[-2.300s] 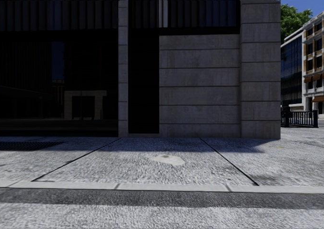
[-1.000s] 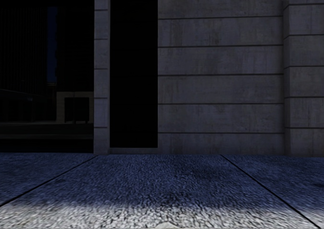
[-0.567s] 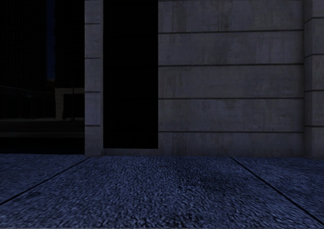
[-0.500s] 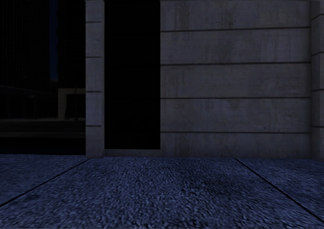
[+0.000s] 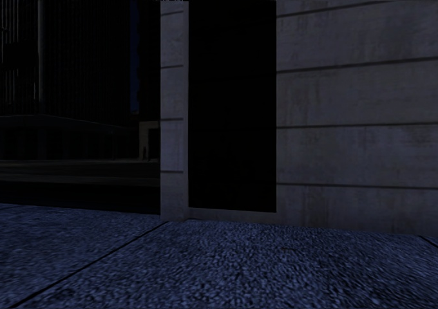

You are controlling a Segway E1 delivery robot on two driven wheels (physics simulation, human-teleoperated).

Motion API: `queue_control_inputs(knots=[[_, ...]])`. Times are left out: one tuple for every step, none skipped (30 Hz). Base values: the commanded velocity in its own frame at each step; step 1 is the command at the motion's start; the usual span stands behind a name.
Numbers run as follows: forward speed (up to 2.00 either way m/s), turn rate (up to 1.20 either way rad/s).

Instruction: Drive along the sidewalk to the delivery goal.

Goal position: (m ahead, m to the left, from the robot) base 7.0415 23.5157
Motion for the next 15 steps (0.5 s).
queue_control_inputs(knots=[[1.15,0.62],[1.15,0.62],[1.15,0.62],[1.15,0.62],[1.15,0.63],[1.15,0.63],[1.15,0.63],[1.15,0.63],[1.16,0.63],[1.16,0.63],[1.16,0.63],[1.16,0.64],[1.16,0.65],[1.16,0.65],[1.16,0.65]])
